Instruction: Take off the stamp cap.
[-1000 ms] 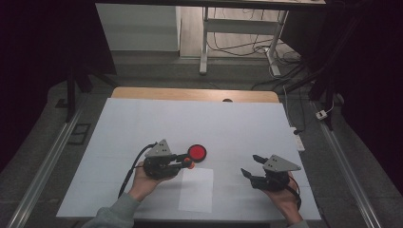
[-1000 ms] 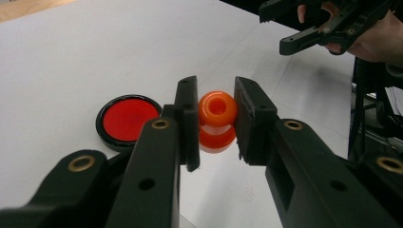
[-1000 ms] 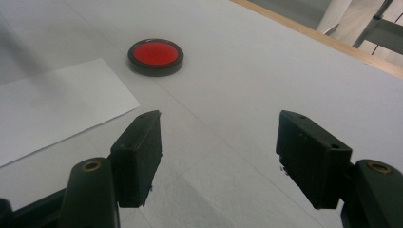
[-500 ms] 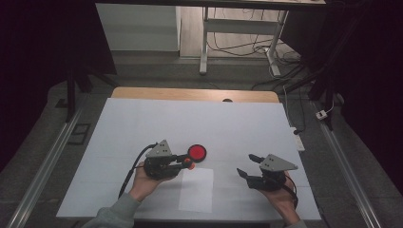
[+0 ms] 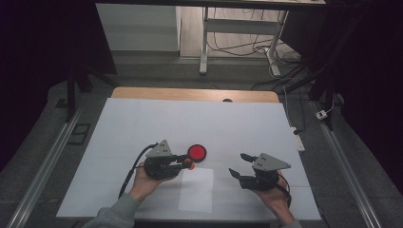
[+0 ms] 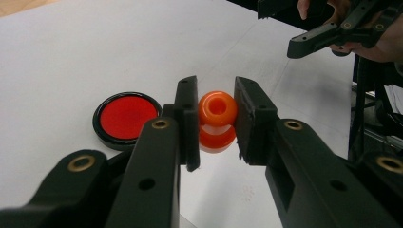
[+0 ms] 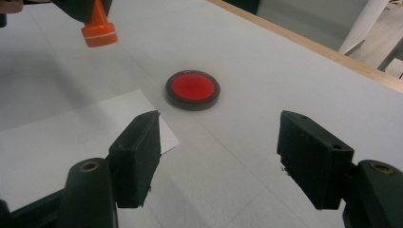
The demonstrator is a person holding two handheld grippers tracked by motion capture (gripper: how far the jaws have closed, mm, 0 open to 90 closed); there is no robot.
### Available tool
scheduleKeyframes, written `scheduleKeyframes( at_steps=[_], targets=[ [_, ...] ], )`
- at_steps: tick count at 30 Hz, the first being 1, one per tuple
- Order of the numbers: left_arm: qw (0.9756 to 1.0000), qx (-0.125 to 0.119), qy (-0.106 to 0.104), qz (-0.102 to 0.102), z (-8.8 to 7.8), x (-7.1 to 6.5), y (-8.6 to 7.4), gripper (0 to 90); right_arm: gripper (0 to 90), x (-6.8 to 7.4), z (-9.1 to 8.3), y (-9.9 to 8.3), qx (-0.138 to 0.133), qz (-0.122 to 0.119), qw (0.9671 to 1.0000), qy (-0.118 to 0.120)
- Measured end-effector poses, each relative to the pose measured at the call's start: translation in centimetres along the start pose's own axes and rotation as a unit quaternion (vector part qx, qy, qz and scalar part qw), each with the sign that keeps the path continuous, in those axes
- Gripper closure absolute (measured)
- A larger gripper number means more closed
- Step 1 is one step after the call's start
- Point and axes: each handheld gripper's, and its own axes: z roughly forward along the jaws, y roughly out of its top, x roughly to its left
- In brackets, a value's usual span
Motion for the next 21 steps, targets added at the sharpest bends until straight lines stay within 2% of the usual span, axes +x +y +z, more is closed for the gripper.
scheduleKeyframes(
  at_steps=[21],
  targets=[
    [1.0000, 0.002, 0.000, -0.001, 0.2, 0.1, -0.1, 72.3, 30.8, 1.7, 2.2, 0.8, 0.016, -0.021, 0.9994, 0.022]
  ],
)
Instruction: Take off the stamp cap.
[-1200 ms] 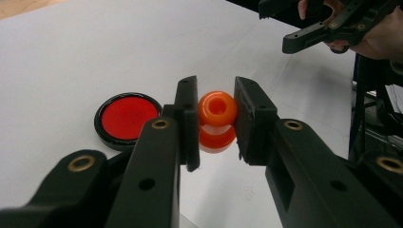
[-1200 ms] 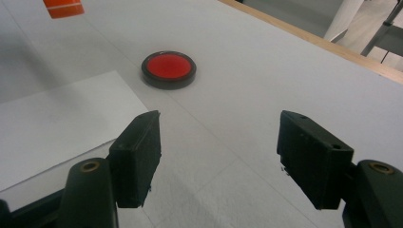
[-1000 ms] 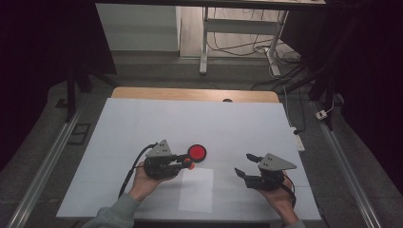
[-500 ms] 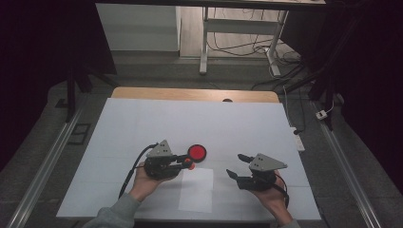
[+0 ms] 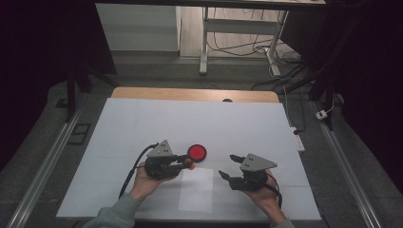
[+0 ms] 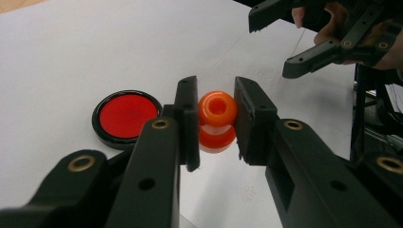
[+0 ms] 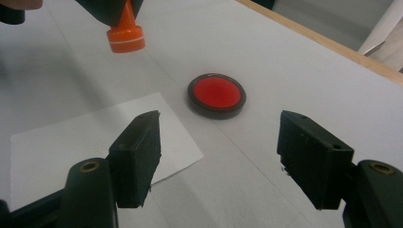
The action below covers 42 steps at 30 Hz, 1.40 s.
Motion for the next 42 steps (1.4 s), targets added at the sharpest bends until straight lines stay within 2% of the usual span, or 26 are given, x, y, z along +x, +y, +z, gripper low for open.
scheduleKeyframes(
  at_steps=[19, 42],
  targets=[
    [1.0000, 0.001, -0.002, 0.002, 0.2, -0.1, 0.0, 72.3, 30.9, 1.4, 2.0, 0.9, 0.002, -0.012, 0.9996, 0.024],
    [1.0000, -0.003, -0.005, 0.000, 0.1, -0.1, 0.1, 72.3, 31.9, 2.9, 4.0, 2.0, 0.007, -0.021, 0.9989, 0.042]
  ],
)
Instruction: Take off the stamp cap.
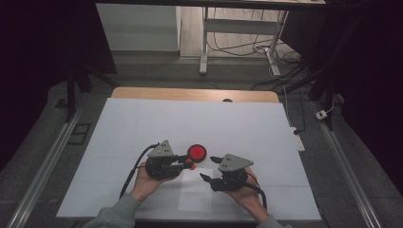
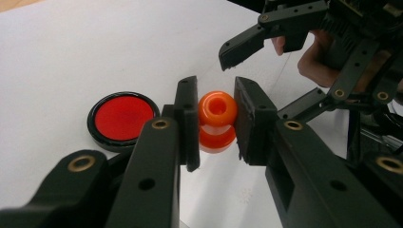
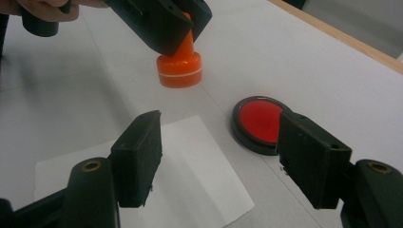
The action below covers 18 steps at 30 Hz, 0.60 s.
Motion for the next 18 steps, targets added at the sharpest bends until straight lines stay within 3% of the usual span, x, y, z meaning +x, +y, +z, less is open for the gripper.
scheduleKeyframes(
  at_steps=[18],
  targets=[
    [1.0000, -0.001, -0.004, -0.002, 0.1, -0.1, 0.0, 72.3, 33.1, 1.1, 1.6, 0.8, 0.005, -0.006, 0.9999, 0.015]
  ],
)
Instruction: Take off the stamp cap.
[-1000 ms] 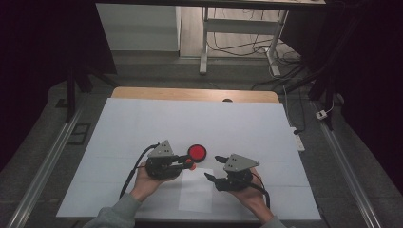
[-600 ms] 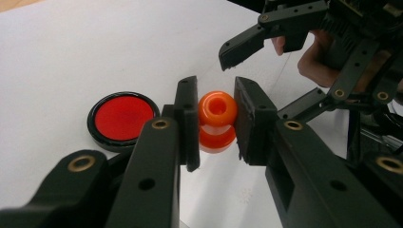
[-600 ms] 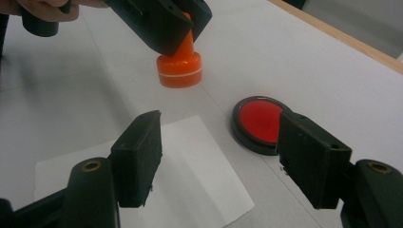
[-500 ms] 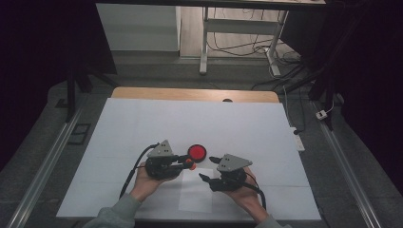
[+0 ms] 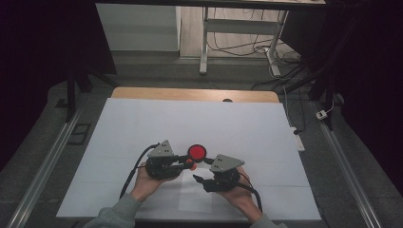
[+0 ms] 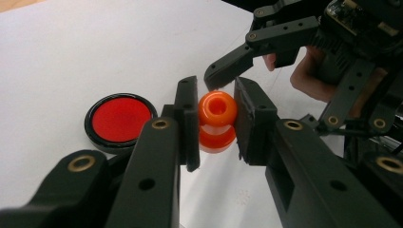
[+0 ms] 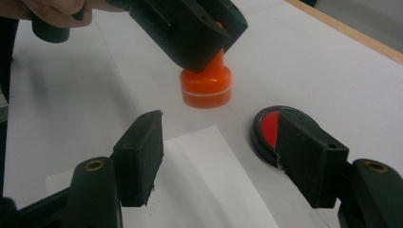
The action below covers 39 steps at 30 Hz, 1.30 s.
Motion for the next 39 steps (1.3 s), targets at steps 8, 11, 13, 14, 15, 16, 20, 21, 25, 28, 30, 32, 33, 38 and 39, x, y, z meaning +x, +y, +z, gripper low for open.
scheduleKeyframes(
  at_steps=[8, 11, 13, 14, 15, 16, 20, 21, 25, 28, 30, 32, 33, 38, 39],
  targets=[
    [1.0000, -0.001, -0.002, 0.000, 0.0, 0.0, 0.0, 72.4, 33.3, 0.4, 0.4, 0.4, 0.000, -0.001, 1.0000, 0.004],
    [1.0000, -0.001, -0.002, 0.000, 0.0, -0.1, 0.1, 72.3, 33.4, 0.5, 0.7, 0.4, 0.005, -0.002, 1.0000, 0.006],
    [1.0000, -0.001, -0.002, 0.000, 0.0, -0.1, 0.1, 72.3, 33.5, 0.6, 0.9, 0.4, 0.007, -0.004, 0.9999, 0.008],
    [1.0000, -0.002, -0.002, 0.000, 0.0, -0.1, 0.1, 72.3, 33.5, 0.6, 0.9, 0.4, 0.008, -0.004, 0.9999, 0.007],
    [1.0000, -0.001, -0.002, 0.001, 0.0, -0.1, 0.1, 72.3, 33.7, 0.7, 1.0, 0.4, 0.008, -0.004, 0.9999, 0.009],
    [1.0000, -0.001, -0.002, 0.001, 0.0, -0.1, 0.1, 72.3, 33.9, 0.8, 1.1, 0.4, 0.007, -0.003, 0.9999, 0.008],
    [1.0000, 0.002, -0.003, 0.002, 0.1, -0.1, 0.1, 72.3, 34.4, 0.9, 1.3, 0.5, 0.010, -0.005, 0.9999, 0.008],
    [1.0000, 0.002, -0.003, 0.002, 0.1, -0.1, 0.0, 72.3, 34.6, 1.0, 1.4, 0.5, 0.010, -0.004, 0.9999, 0.009],
    [1.0000, 0.003, -0.002, 0.002, 0.2, -0.2, 0.0, 72.3, 36.7, 1.1, 1.6, 0.6, 0.012, -0.002, 0.9999, 0.009],
    [1.0000, 0.003, -0.003, 0.003, 0.2, -0.2, 0.0, 72.3, 39.8, 1.2, 1.7, 0.7, 0.014, -0.004, 0.9999, 0.003],
    [1.0000, 0.004, -0.003, 0.003, 0.2, -0.2, 0.0, 72.3, 42.2, 1.3, 1.8, 0.8, 0.012, -0.006, 0.9999, 0.000],
    [1.0000, 0.005, -0.004, 0.003, 0.2, -0.2, 0.0, 72.3, 44.5, 1.4, 1.8, 0.8, 0.011, -0.006, 0.9999, -0.004],
    [1.0000, 0.005, -0.004, 0.004, 0.2, -0.2, 0.0, 72.3, 45.7, 1.4, 1.9, 0.8, 0.011, -0.007, 0.9999, -0.005],
    [1.0000, 0.004, -0.003, 0.004, 0.2, -0.3, 0.0, 72.3, 49.9, 1.3, 1.8, 0.8, 0.011, -0.010, 0.9998, -0.016],
    [1.0000, 0.004, -0.003, 0.003, 0.2, -0.3, 0.0, 72.3, 50.6, 1.3, 1.8, 0.8, 0.011, -0.010, 0.9997, -0.017]
  ],
)
